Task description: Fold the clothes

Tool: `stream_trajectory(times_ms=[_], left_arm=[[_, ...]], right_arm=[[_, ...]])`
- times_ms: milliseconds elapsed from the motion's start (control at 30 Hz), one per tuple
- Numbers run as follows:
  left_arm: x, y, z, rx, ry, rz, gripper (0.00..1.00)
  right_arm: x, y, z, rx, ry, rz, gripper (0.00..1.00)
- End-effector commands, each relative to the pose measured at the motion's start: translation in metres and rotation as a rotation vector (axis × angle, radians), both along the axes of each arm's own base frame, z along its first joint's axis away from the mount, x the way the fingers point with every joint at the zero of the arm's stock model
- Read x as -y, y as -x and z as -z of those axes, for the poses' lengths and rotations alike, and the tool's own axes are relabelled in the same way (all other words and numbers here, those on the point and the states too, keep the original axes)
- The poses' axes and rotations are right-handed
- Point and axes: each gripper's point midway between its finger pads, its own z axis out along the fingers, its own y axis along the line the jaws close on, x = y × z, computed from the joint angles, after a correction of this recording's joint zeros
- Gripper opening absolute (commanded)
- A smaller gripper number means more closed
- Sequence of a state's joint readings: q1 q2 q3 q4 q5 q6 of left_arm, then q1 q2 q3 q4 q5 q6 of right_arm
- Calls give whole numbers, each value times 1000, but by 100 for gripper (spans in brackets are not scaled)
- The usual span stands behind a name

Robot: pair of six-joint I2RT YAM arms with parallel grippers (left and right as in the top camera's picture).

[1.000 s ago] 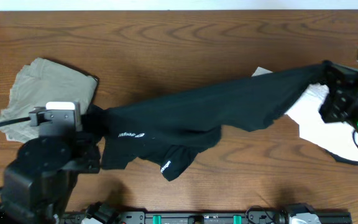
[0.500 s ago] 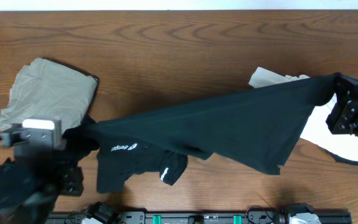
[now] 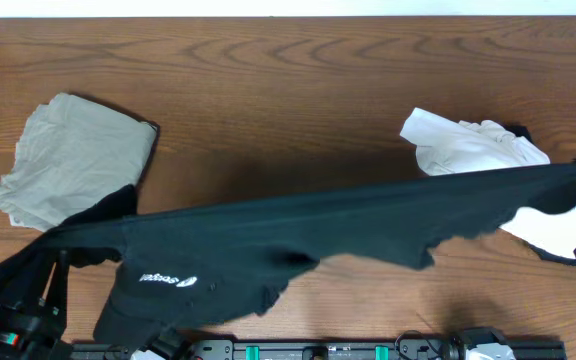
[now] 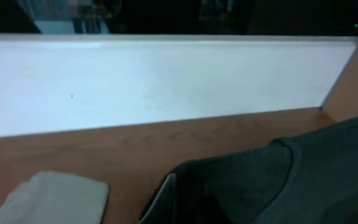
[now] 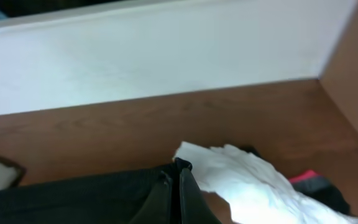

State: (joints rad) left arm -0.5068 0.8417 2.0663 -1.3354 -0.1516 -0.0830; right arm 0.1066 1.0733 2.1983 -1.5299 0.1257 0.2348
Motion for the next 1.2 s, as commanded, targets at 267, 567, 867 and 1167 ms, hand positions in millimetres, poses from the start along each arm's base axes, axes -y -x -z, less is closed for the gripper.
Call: stream_trajectory(times_ms=[267, 567, 867, 1167], left_arm=[[-25, -25, -20, 74, -101, -193, 6], [-36, -16, -32, 115, -107, -224, 6], [-40, -5, -42, 154, -99, -214, 6], [-16, -37, -38, 99, -139, -171, 6]], right_arm=[[22, -14, 7, -43, 34, 133, 1], [18, 8, 0, 5, 2, 107, 1], [21, 20, 1, 11, 1, 119, 1], [49, 11, 11, -36, -20, 325, 1]])
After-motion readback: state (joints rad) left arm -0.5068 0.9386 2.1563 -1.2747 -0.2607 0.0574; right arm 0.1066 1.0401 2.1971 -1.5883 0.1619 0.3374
